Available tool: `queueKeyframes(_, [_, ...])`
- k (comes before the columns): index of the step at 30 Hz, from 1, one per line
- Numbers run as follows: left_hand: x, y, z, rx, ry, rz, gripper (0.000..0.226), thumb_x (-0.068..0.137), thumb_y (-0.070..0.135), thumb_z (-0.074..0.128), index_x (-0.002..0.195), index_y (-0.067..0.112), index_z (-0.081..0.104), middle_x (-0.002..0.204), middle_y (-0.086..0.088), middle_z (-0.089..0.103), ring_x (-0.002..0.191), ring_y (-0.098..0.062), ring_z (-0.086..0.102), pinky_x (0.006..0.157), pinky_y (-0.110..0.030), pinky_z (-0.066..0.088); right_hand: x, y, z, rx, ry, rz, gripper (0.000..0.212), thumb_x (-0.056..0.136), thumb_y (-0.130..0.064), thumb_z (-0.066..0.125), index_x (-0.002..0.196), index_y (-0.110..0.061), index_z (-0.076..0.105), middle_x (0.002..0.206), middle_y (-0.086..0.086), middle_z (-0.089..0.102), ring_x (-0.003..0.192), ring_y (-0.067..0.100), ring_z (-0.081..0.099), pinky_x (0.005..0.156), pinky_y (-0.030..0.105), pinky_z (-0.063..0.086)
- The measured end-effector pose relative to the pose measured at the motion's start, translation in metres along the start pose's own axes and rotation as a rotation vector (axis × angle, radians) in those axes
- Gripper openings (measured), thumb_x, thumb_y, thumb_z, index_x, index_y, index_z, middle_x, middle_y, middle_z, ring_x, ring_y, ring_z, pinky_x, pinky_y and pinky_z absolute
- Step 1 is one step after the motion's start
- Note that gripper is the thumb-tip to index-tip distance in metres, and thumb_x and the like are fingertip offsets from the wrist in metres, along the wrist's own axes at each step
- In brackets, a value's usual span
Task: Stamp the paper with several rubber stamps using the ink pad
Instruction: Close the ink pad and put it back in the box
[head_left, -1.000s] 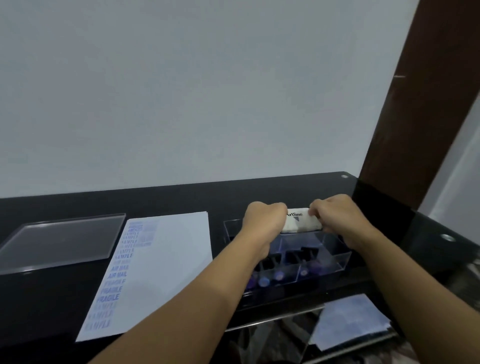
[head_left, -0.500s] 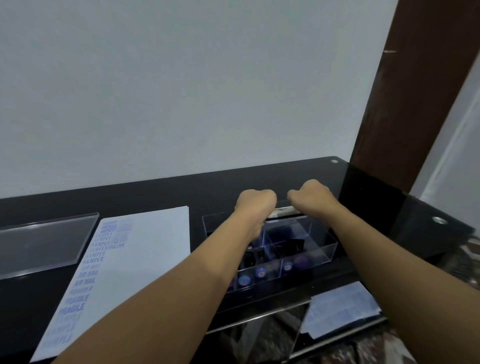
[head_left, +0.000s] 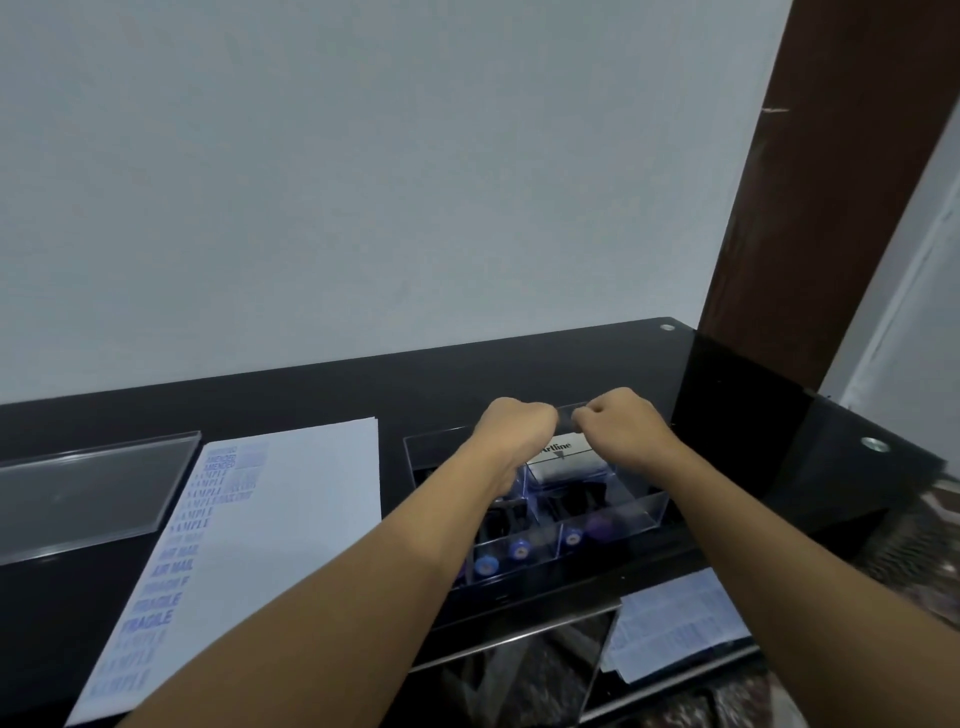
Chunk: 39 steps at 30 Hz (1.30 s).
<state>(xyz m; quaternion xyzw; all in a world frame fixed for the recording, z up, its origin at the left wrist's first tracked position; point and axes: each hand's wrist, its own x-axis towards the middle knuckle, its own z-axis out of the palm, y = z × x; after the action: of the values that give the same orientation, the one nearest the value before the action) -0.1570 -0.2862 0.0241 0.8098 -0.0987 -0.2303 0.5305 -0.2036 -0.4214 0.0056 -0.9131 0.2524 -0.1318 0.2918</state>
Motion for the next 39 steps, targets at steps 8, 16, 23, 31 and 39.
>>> queueKeyframes(8, [-0.01,-0.012,-0.022,-0.108,0.029,0.03,0.007,0.088,0.021,0.057,0.091,0.015,0.059,0.086,-0.005,0.051,0.08,-0.021,0.047,0.073,-0.035,0.046,-0.012,0.006,0.007,0.066,0.008,-0.009,0.029,0.091,-0.02,0.05,0.086,0.001,0.071,0.084,0.01,0.074,0.083,0.029,0.067,0.058,0.029,0.045])
queueKeyframes(16, [-0.029,-0.028,-0.088,-0.067,0.094,0.082,0.005,0.093,0.021,0.057,0.089,0.018,0.057,0.092,-0.002,0.057,0.089,-0.023,0.058,0.09,-0.041,0.053,-0.032,-0.034,0.012,0.098,-0.026,-0.068,0.023,0.096,-0.021,0.05,0.089,-0.021,0.072,0.09,-0.008,0.072,0.084,0.012,0.065,0.071,0.029,0.051])
queueKeyframes(23, [-0.054,-0.055,-0.164,-0.031,0.231,0.086,0.014,0.098,0.024,0.056,0.104,0.015,0.065,0.103,0.002,0.064,0.102,-0.021,0.063,0.091,-0.039,0.055,-0.053,-0.1,0.035,0.114,-0.116,-0.172,0.023,0.098,-0.022,0.05,0.094,-0.018,0.072,0.095,-0.004,0.072,0.091,0.016,0.066,0.083,0.038,0.056])
queueKeyframes(31, [-0.083,-0.095,-0.265,-0.082,0.358,0.014,0.009,0.096,0.02,0.058,0.096,0.014,0.064,0.099,0.001,0.065,0.09,-0.013,0.063,0.073,-0.029,0.052,-0.075,-0.19,0.087,0.256,-0.3,-0.23,0.024,0.094,-0.02,0.052,0.1,-0.005,0.068,0.097,0.007,0.073,0.079,0.026,0.069,0.068,0.036,0.054])
queueKeyframes(39, [-0.108,-0.125,-0.341,-0.088,0.525,-0.046,0.019,0.099,0.024,0.056,0.111,0.013,0.066,0.109,-0.004,0.065,0.102,-0.022,0.064,0.08,-0.038,0.054,-0.093,-0.26,0.141,0.331,-0.44,-0.254,0.019,0.095,-0.016,0.052,0.105,-0.009,0.066,0.102,0.008,0.071,0.098,0.031,0.068,0.086,0.045,0.057])
